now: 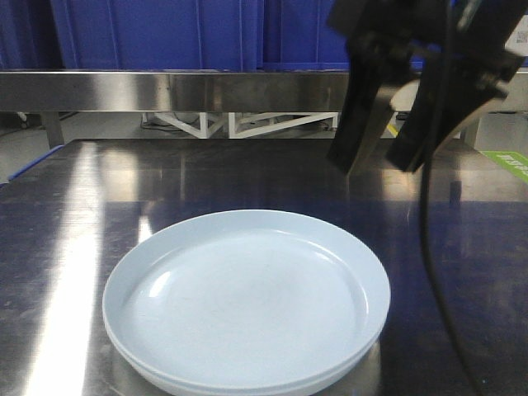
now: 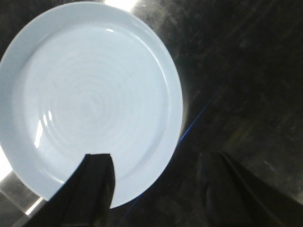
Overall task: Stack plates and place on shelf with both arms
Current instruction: 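Open the right gripper, raise it, and regrip the stacked plates' rim, then lift the stacked plates up with the right gripper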
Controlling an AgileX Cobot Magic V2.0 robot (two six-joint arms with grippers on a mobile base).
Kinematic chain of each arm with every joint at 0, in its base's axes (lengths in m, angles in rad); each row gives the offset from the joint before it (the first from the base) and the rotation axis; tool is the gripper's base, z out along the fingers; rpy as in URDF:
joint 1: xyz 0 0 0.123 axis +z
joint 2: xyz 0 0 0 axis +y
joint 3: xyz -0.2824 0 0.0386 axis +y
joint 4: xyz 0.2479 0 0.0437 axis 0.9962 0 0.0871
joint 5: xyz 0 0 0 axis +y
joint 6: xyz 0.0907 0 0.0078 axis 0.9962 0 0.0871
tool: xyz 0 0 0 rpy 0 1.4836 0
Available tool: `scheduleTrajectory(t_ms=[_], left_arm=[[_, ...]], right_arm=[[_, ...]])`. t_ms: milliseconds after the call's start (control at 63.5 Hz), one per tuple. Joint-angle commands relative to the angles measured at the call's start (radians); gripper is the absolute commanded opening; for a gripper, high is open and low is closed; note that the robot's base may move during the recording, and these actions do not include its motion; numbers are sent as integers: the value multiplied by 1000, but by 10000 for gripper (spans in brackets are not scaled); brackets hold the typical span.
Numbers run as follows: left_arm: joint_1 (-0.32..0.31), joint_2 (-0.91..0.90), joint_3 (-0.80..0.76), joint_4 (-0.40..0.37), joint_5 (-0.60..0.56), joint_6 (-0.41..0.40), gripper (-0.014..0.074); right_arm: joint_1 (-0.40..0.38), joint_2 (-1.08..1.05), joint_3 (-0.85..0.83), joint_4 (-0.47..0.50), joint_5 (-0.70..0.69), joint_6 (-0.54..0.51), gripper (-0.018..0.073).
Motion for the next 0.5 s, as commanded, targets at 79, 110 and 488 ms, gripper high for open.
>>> scheduleTrajectory(t_ms=[79,110,488], left_arm=[[-7,1,-29,-4,-72,-10,83],[-7,1,-29,-4,-72,-10,83],[-7,1,-29,5,-72,-10,83]], right_arm=[[0,78,-26,4,-34,-6,498],[0,101,-26,3,-38,-6,498],[0,210,-26,3,-93,-14,470]])
